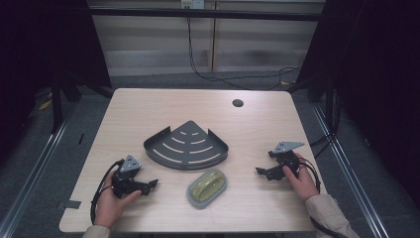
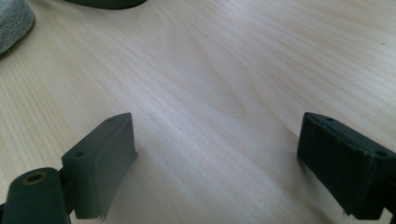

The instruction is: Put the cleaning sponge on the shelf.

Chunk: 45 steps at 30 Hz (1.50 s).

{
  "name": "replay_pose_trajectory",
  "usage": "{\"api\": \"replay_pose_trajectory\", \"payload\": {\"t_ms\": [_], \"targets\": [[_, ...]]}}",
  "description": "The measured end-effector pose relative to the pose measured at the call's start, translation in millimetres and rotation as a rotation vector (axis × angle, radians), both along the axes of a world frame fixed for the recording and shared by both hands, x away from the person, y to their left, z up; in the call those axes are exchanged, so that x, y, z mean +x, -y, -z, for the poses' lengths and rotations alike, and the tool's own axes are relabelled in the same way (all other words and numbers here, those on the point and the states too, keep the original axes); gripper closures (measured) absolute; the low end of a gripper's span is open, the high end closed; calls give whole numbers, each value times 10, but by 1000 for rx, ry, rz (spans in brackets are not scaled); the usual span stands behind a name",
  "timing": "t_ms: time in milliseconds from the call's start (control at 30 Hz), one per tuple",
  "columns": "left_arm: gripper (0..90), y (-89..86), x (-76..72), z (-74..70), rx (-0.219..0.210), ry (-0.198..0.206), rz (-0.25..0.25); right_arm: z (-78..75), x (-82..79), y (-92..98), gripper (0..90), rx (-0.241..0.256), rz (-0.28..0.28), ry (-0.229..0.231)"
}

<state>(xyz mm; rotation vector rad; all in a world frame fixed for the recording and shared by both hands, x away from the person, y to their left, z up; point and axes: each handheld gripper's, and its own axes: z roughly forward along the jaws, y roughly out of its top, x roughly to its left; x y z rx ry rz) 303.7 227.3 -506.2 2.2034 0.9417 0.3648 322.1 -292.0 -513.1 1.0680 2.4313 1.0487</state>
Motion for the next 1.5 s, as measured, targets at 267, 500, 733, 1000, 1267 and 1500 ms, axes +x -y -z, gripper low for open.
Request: {"api": "replay_pose_trajectory", "payload": {"t_ms": [267,500,733,1000,1267,1500], "targets": [[184,185,61,-161,101,-159,-30,0,0,0,109,0,0,-1],[258,615,116,-428,221,-333,49,0,0,0,109,0,0,0],[290,1066,177,-731,263,-396,148,0,0,0,109,0,0,0],[299,1366,237,-885,313,-440,217,0,0,0,109,0,0,0],[313,1518,273,-948,312,-466,234,0,0,0,109,0,0,-1],[317,1666,302,-980,316,-495,242,0,0,0,109,0,0,-1]]}}
